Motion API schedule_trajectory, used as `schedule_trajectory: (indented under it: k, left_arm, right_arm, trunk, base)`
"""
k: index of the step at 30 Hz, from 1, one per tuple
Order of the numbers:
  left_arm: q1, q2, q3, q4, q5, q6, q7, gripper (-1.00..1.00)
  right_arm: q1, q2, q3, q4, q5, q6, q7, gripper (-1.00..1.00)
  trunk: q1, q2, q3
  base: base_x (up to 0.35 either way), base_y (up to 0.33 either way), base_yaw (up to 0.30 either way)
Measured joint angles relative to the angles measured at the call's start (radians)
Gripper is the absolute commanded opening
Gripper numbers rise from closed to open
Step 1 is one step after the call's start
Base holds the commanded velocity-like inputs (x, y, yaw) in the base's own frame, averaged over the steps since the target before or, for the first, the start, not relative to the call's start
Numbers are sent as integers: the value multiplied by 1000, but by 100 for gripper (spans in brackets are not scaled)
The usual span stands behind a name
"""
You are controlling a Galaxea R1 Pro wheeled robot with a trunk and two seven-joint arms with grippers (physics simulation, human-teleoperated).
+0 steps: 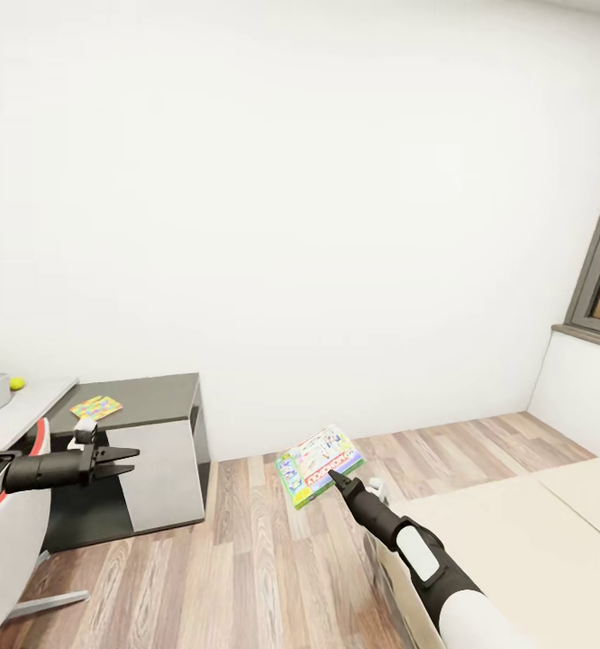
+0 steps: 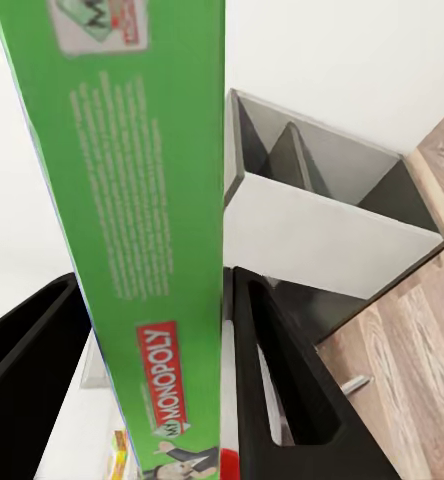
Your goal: Put all the toys in the child's room - the three board games (two on the bed and one on the table), the two jigsaw puzzles on the table, and the tennis ball on the table - inside the toy box on the table in the child's room.
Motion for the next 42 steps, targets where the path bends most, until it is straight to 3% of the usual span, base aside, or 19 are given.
schedule_trajectory:
  k: [13,30,42]
  left_arm:
    - [0,0,0,0,0,0,0,100]
    - [0,0,0,0,0,0,0,100]
    - [0,0,0,0,0,0,-2,100]
  right_arm:
    - [0,1,1,0,-1,-4,0,-100]
    - [0,2,1,0,3,-15,0,-100]
    - [0,1,2,0,4,-15,0,-100]
  trunk:
    - [0,0,0]
    - [0,0,12]
    - [0,0,21]
  base:
    - [243,50,19]
    - [288,45,240]
    - [29,0,250]
